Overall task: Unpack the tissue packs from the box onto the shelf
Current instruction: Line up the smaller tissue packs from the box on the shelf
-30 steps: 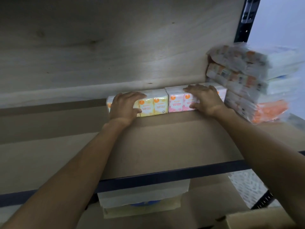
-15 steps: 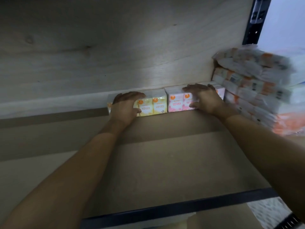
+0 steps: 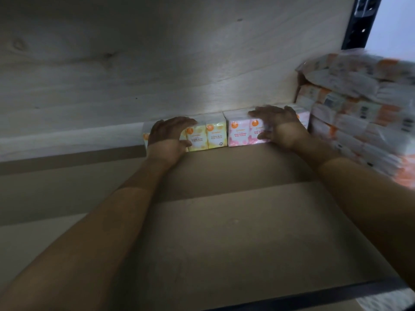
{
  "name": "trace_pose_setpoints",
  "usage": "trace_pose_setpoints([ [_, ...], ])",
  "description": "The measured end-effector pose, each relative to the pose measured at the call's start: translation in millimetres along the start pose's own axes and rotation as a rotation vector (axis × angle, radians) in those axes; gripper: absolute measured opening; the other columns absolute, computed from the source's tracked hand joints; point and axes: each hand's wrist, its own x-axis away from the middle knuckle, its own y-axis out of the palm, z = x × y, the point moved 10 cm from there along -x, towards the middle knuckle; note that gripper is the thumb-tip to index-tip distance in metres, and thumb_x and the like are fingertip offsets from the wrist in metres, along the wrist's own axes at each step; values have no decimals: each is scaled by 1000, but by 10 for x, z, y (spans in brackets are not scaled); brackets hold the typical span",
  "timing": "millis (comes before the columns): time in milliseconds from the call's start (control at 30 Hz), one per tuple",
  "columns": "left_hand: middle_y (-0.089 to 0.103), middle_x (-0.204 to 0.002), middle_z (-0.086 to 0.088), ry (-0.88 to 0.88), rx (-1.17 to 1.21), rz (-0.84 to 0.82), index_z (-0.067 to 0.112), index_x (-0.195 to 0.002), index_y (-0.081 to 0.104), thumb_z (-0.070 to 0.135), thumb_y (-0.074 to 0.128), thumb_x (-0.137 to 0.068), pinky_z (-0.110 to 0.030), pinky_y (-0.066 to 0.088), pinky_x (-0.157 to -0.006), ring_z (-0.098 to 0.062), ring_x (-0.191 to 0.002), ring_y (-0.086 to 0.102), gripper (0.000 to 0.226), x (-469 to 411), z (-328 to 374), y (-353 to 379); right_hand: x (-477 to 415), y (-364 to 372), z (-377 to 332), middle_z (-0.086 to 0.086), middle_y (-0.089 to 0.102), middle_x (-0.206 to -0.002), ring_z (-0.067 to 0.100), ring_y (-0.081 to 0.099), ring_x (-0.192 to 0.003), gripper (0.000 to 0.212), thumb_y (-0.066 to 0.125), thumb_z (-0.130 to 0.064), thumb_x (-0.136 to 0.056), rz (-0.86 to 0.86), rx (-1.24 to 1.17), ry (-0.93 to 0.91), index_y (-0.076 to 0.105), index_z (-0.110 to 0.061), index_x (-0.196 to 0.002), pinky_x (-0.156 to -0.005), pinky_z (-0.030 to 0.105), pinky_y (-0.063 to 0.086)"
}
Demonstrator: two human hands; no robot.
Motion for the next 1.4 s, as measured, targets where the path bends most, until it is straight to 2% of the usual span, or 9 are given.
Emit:
trace_pose_setpoints([
  [267,55,-136,3,-5,-36,-6,28,-130,55,19,74,-77,-39,25,-111,-20,-127,47,57,-10,38,1,49,-43,-39,-1,39,-150,22,31,-140,72,75,-21,-76,29,-14,14,43,-30,-140,-112,47,17],
  [500,52,-138,3,-51,-28,-84,29,-129,51,16,71,-79,-40,18,-116,-20,-129,42,56,-24,63,26,41,-68,-80,-5,32,-153,18,22,-143,72,74,-26,-77,-65,64,64,40,-32,-140,-115,49,10],
  [733,31,-154,6,-64,-118,-186,33,-145,34,35,56,-93,-36,1,-120,-15,-145,17,56,78,135,-27,169,-234,-122,4,42,-148,26,34,-138,61,74,-34,-77,-12,-64,100,52,-26,-133,-113,43,29],
  [867,39,-151,1,-51,-95,-140,29,-144,39,41,53,-94,-42,10,-119,-21,-143,26,53,228,318,-216,389,-412,-250,6,49,-142,23,44,-132,44,69,-37,-81,7,-150,138,61,-25,-122,-109,36,35],
  [967,44,-148,-2,-61,-77,-133,26,-141,44,42,51,-94,-45,16,-117,-23,-140,32,50,390,488,-357,602,-513,-387,5,52,-139,22,47,-130,42,65,-40,-82,6,-205,170,63,-26,-121,-107,37,38],
  [1100,38,-151,2,-126,-31,-182,29,-141,42,41,44,-97,-40,13,-118,-20,-141,28,46,669,716,-536,931,-694,-629,4,56,-135,22,48,-128,33,61,-29,-88,25,-262,212,64,-18,-119,-106,31,37],
  [1167,35,-153,3,-141,14,-211,30,-142,41,39,42,-98,-39,10,-118,-18,-142,25,45,827,853,-620,1130,-785,-739,2,57,-134,21,48,-127,35,59,-31,-87,8,-271,235,63,-21,-120,-106,29,37],
  [1267,41,-149,1,-99,34,-179,28,-141,43,37,44,-97,-40,17,-117,-20,-139,32,45,1062,1121,-829,1445,-935,-890,0,62,-126,21,55,-118,39,54,-44,-85,-14,-266,252,61,-25,-119,-99,37,45],
  [1400,45,-146,-4,-71,95,-166,23,-141,44,41,43,-98,-40,23,-114,-23,-135,38,47,1393,1497,-1076,1941,-1232,-1091,6,64,-122,24,56,-115,37,54,-46,-89,16,-225,275,61,-25,-119,-97,40,46],
])
